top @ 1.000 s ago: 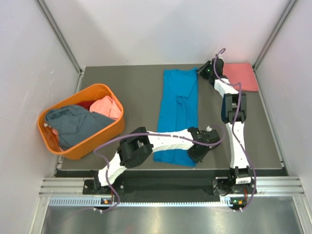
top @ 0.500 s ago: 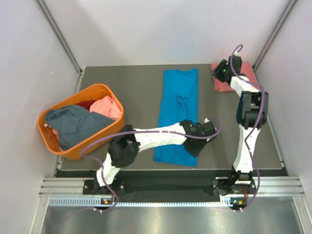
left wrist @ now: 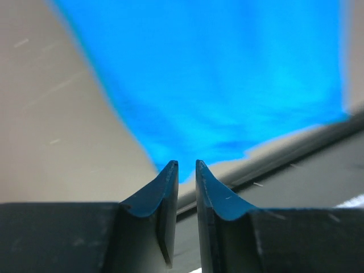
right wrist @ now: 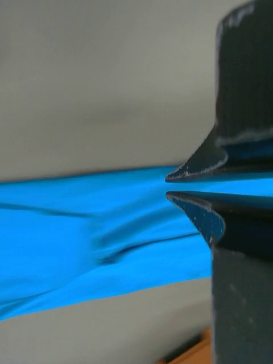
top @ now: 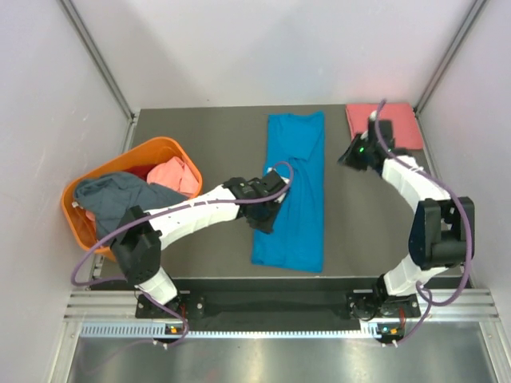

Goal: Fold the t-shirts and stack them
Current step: Fold the tshirt

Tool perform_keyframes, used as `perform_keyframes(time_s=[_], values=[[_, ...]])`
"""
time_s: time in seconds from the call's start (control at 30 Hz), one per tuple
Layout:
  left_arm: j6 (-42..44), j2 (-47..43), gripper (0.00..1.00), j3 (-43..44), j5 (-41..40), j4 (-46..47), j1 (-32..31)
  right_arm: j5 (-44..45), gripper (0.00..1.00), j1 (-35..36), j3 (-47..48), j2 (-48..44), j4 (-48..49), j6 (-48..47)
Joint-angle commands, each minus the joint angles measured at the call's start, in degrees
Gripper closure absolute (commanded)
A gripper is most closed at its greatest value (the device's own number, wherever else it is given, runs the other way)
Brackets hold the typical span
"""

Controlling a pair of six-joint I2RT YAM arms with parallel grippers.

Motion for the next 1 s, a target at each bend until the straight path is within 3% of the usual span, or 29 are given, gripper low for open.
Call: perform_keyframes(time_s=[0.0,0.2,0.4,0.63,0.97], values=[[0.61,-2.96,0.77,-4.76,1.74,2.66,4.41,-1.70,0.90,5.34,-5.67,-6.13,-3.71,-1.62],[-0.26,-2.97,0.79,-11.36,7.62,8.71,6.43,-4.60,0.95,14.56,-12.80,-11.51,-1.16,0.04],[-1.94,-1.65,0.79,-14.96,8.15,9.34,6.43,-7.15,0.98,22.12,-18.16,-13.18,4.63,4.87],[-3.87,0.46,0.80,-17.16,2.44,6.09,6.43,-8.21,1.00,31.08,-23.52,-9.85,10.35,9.18],[-6.60,0.82,0.79,-14.71,-4.42,1.00,6.35,-8.82,1.00,36.19,-27.30,-6.77,14.84,10.68]])
